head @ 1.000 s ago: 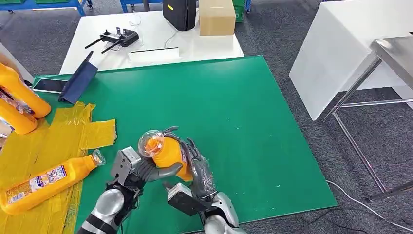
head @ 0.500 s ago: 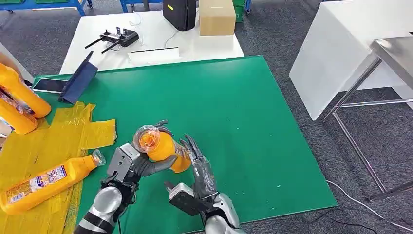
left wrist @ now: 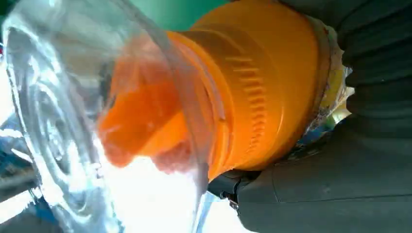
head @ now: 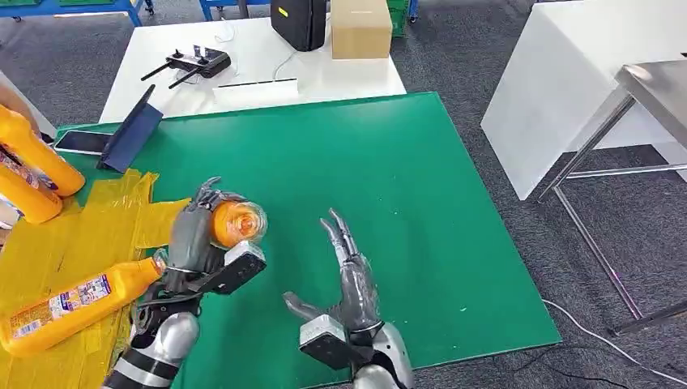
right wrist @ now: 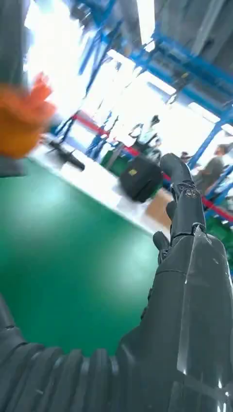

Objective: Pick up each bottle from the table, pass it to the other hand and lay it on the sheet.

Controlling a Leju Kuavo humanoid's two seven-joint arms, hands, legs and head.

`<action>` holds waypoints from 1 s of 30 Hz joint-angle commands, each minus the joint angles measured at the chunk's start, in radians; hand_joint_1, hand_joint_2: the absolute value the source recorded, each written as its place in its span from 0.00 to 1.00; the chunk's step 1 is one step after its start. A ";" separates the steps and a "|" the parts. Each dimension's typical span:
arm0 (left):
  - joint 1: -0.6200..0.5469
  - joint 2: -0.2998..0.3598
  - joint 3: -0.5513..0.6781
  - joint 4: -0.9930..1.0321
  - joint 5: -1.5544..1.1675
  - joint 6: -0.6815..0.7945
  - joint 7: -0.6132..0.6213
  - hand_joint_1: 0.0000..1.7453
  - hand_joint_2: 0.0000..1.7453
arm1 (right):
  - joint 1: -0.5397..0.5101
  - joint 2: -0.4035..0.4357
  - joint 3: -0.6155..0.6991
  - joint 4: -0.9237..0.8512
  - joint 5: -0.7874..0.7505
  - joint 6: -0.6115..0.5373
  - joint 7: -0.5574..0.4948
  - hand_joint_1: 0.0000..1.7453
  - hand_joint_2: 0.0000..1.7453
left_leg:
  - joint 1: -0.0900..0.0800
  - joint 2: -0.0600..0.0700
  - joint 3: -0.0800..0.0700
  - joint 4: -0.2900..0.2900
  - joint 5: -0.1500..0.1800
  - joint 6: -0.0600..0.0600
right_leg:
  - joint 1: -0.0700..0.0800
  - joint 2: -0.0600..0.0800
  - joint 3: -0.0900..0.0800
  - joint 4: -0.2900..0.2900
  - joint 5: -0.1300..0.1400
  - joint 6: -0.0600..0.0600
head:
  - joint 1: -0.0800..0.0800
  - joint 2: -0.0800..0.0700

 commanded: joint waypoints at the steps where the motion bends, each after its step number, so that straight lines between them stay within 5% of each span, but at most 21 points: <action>1: -0.022 0.087 0.154 -0.007 -0.383 0.073 0.137 1.00 1.00 | 0.076 -0.044 -0.067 -0.214 0.019 0.001 0.001 0.00 1.00 | 0.001 -0.001 0.001 0.000 -0.001 -0.001 | 0.000 0.001 0.001 0.000 -0.001 0.000 | 0.000 0.000; 5: -0.088 0.258 0.061 0.044 -0.383 0.059 0.292 1.00 1.00 | 0.074 -0.045 -0.070 -0.210 0.022 -0.005 0.000 0.00 1.00 | 0.001 -0.002 0.002 0.000 -0.001 -0.002 | 0.001 0.001 0.002 0.000 -0.001 -0.001 | 0.000 0.000; 8: -0.202 0.408 -0.156 0.113 -0.383 0.009 0.507 1.00 1.00 | 0.063 -0.046 -0.071 -0.199 0.010 0.000 -0.008 0.00 1.00 | 0.002 -0.004 0.002 0.001 0.000 -0.002 | 0.002 0.000 0.002 0.000 -0.001 -0.001 | 0.000 0.000; 16: -0.518 0.368 -0.146 0.620 -0.383 -0.095 0.388 1.00 1.00 | -0.002 -0.045 -0.043 -0.156 -0.021 0.036 -0.019 0.00 1.00 | 0.003 -0.006 0.000 0.001 0.004 -0.004 | 0.003 -0.003 0.002 0.001 0.000 -0.001 | 0.001 0.000; 30: -0.555 0.372 -0.198 0.681 -0.383 -0.135 0.430 1.00 1.00 | -0.008 -0.048 -0.034 -0.150 -0.026 0.046 -0.017 0.00 1.00 | 0.003 -0.001 0.000 0.000 0.003 -0.004 | 0.002 0.000 0.000 0.000 0.002 -0.003 | 0.000 0.000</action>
